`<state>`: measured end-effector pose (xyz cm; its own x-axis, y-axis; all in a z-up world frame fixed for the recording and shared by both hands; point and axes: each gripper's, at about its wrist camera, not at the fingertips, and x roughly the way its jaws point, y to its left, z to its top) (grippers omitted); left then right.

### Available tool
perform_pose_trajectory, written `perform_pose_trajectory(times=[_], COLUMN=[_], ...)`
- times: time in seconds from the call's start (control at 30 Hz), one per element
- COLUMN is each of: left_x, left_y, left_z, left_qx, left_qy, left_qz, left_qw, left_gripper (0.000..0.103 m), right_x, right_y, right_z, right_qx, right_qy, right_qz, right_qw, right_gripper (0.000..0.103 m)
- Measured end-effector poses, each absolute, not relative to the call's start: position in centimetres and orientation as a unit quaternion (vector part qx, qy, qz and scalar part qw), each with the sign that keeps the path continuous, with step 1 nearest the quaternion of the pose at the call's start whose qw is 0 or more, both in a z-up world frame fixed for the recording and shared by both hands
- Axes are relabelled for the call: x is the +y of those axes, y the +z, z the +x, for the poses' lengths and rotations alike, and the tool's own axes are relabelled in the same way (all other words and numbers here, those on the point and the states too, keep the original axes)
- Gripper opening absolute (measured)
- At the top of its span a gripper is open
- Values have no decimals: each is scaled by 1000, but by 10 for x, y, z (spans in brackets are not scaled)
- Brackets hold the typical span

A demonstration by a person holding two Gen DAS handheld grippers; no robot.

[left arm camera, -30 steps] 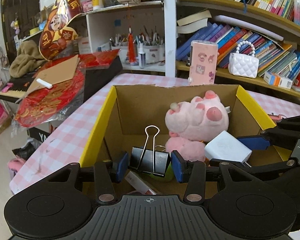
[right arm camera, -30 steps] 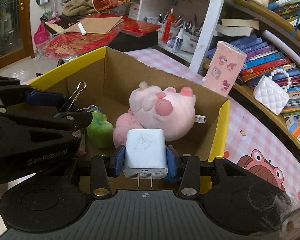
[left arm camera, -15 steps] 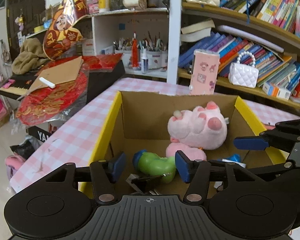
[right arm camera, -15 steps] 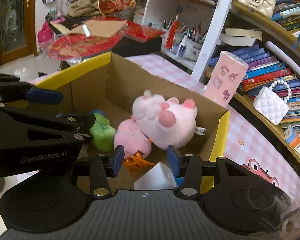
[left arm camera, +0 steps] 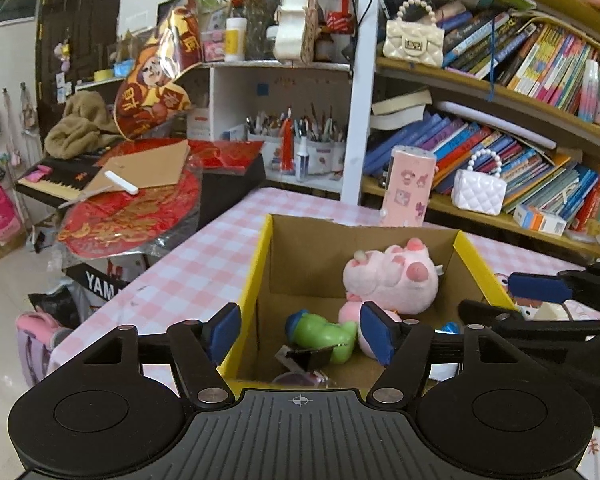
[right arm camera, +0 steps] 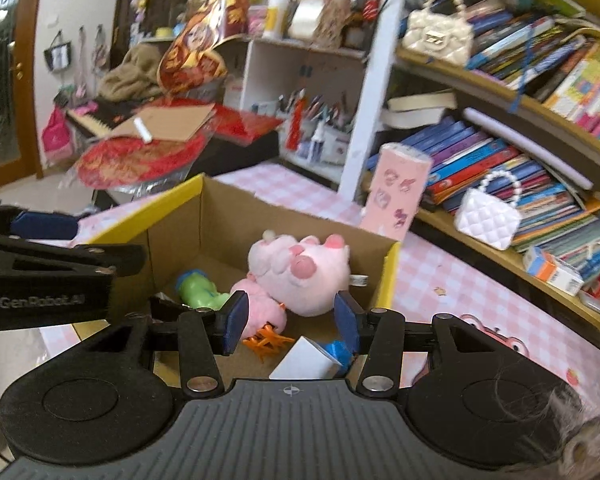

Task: Organize objects
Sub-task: 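Move both tools back toward the teal stapler and white cube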

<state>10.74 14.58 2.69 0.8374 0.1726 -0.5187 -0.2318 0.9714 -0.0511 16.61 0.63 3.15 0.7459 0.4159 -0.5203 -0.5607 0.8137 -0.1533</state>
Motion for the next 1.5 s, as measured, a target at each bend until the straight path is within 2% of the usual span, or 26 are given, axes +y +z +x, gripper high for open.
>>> perform_pose_trajectory(times=[0.27, 0.77, 1.07, 1.5], left_x=[145, 139, 137, 121], left_y=[25, 2, -3, -13], left_z=[70, 7, -13, -18], left_qx=[269, 309, 319, 349], left_qy=[105, 110, 102, 58], left_qz=[-45, -42, -33, -37], left_qw=[956, 944, 942, 935], left_gripper=[74, 85, 86, 87], right_x=[-12, -20, -28, -56], right_y=[35, 2, -7, -15], right_z=[126, 55, 30, 10], right_qx=[231, 306, 324, 353], right_qy=[229, 194, 180, 125], right_qz=[-127, -86, -79, -41], right_qw=[937, 928, 925, 926], right_gripper=[45, 51, 54, 65])
